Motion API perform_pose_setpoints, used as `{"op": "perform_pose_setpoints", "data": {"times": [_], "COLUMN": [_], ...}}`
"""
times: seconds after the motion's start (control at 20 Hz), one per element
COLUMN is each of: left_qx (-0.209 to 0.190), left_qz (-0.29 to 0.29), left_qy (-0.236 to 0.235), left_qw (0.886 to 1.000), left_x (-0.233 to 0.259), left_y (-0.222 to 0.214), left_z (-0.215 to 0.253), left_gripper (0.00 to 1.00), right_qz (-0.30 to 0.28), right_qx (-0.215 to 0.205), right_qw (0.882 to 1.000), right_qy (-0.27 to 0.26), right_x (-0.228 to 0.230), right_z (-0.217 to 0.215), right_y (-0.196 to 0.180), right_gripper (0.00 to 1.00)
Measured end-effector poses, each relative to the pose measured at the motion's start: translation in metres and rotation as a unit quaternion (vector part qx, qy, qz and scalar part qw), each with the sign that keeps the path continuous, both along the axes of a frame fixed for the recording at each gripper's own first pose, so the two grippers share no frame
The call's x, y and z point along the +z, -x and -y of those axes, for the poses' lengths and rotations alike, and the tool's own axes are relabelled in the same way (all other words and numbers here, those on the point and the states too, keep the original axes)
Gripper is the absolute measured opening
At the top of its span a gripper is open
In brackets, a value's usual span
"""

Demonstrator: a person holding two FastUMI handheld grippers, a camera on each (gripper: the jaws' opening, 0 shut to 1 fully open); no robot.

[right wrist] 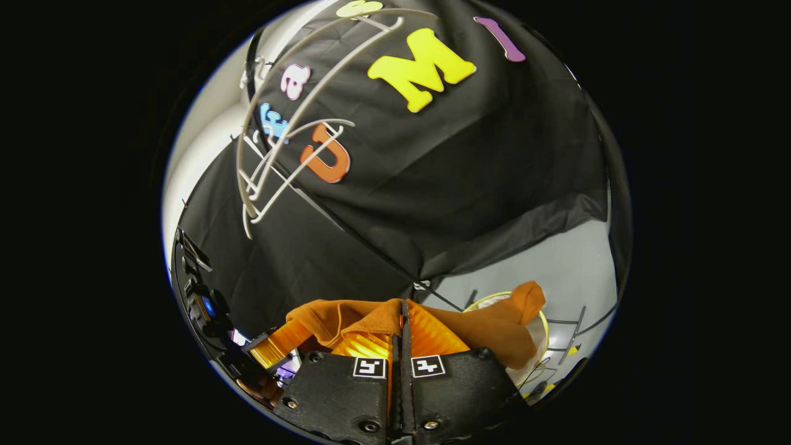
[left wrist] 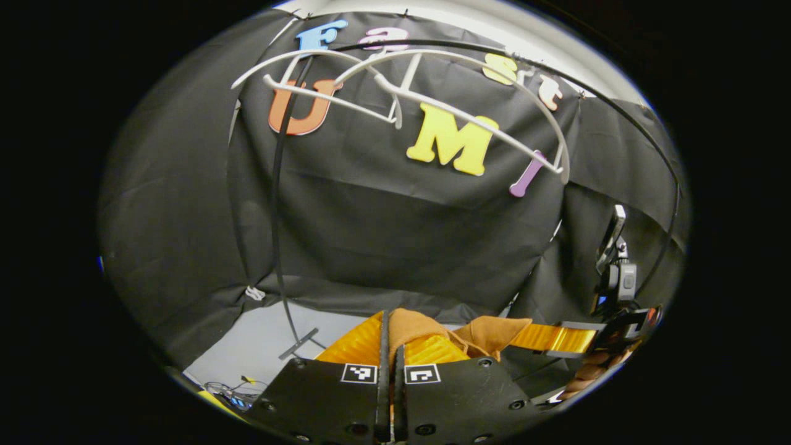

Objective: Grasp the clothes on the hanger with both hands and then place them into the laundry hamper below.

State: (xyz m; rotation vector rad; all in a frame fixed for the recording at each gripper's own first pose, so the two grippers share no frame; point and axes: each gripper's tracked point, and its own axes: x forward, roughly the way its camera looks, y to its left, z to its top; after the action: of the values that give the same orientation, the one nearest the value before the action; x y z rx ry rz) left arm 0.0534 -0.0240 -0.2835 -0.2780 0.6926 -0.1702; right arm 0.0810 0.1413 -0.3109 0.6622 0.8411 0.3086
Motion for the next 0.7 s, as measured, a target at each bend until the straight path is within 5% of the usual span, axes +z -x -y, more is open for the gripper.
{"op": "perform_pose_setpoints", "data": {"times": [0.35,0.7], "left_qx": [0.008,-0.008], "left_qz": [-0.068,-0.131], "left_qy": [-0.011,-0.027], "left_qw": [0.998,0.991], "left_x": [-0.056,-0.119], "left_y": [0.022,0.034], "left_z": [-0.003,0.009], "left_gripper": [0.02,0.02], "right_qz": [-0.062,-0.163], "right_qx": [0.012,0.006], "right_qw": [0.997,0.980], "right_qy": [0.052,0.112], "right_x": [-0.065,-0.156], "right_z": [0.002,0.033], "right_y": [0.021,0.056], "right_gripper": [0.00,0.00]}}
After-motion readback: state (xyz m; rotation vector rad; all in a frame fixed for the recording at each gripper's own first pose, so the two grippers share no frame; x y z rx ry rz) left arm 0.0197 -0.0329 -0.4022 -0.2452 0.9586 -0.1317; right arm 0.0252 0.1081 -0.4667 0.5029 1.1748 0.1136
